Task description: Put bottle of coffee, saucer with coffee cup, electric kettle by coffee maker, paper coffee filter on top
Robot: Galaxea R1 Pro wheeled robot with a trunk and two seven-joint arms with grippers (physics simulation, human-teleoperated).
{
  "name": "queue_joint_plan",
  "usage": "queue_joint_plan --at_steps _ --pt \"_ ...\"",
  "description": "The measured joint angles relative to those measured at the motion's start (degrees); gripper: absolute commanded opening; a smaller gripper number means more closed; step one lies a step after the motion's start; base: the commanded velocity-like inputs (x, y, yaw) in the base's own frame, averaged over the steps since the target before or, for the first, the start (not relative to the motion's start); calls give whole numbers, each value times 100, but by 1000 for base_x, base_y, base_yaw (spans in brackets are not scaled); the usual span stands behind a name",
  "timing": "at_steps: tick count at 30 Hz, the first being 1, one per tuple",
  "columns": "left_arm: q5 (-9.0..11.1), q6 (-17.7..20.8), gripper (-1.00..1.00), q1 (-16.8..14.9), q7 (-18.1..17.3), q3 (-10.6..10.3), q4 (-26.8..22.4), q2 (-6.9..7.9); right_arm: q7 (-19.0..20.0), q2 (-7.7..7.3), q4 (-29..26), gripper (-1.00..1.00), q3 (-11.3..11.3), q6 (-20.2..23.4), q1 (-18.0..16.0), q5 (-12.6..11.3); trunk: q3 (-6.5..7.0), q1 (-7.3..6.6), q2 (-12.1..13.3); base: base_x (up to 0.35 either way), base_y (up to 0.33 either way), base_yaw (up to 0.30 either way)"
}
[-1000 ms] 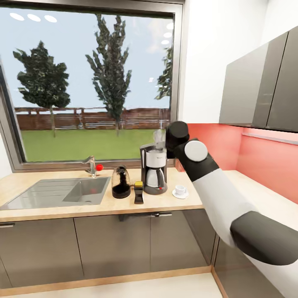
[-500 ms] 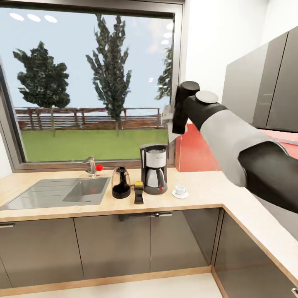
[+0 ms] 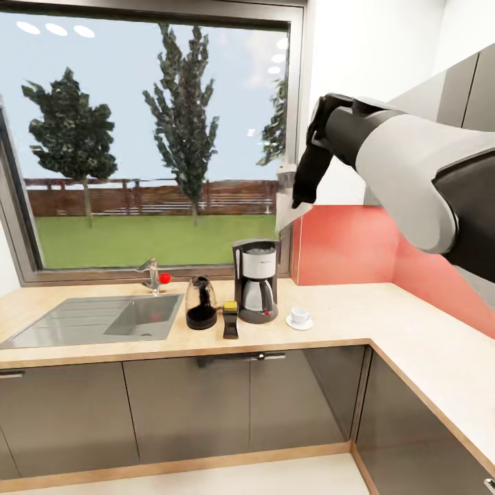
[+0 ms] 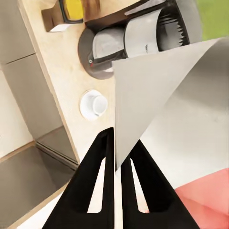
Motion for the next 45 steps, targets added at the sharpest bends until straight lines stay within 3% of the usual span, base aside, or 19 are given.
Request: queue_joint_plan --at_steps 4,16,27,32,45 --pt "-2 1 100 0 0 0 0 0 195 1 -95 -100 -4 -38 -114 -115 0 0 1 0 0 0" --pt "5 1 100 -2 0 0 0 0 203 2 -275 -100 25 25 -131 -134 -1 1 1 0 0 0" --pt "-2 -1 100 -3 0 0 0 0 -258 2 -207 -100 8 -43 -128 -132 0 1 1 0 0 0" --pt "-11 2 100 -1 -2 0 -16 -4 -751 1 -68 -100 7 -283 -124 -105 -1 1 2 0 0 0" --pt "-60 6 100 -3 -28 -34 -35 -15 -705 0 72 -100 25 -510 -114 -103 0 0 1 0 0 0"
